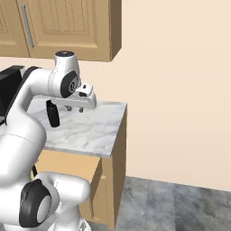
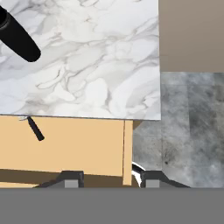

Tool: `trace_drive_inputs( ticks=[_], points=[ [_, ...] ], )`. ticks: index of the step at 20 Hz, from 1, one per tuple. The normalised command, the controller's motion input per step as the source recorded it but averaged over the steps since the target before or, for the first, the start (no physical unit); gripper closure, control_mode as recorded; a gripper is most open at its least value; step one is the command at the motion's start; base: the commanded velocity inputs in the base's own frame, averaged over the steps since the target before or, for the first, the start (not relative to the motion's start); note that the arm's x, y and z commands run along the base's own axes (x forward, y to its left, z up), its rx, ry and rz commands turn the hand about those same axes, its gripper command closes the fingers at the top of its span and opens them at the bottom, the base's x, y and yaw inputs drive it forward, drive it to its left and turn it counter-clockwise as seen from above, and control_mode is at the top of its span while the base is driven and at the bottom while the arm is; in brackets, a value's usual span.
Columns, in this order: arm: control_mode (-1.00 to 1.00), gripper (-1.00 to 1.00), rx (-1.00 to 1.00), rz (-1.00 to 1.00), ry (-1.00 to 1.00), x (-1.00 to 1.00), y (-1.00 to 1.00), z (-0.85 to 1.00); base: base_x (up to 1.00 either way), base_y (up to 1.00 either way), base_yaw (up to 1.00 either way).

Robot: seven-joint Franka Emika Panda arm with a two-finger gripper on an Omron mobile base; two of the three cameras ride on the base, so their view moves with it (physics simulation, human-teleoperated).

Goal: Pick the pizza cutter from the drawer and place it on the counter.

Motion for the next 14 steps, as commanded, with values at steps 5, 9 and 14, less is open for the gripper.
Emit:
trace_drive_inputs(
  ticks=[5, 9, 14],
  points=[
    [1.0, -1.0, 0.0, 0.0, 0.0, 0.0, 0.0, 0.0, 0.0, 0.0, 0.0],
    [1.0, -1.0, 0.0, 0.0, 0.0, 0.0, 0.0, 0.0, -0.07, -0.24, 0.02],
    [1.0, -1.0, 0.0, 0.0, 0.0, 0.0, 0.0, 0.0, -0.1, -0.49, 0.18]
  ],
)
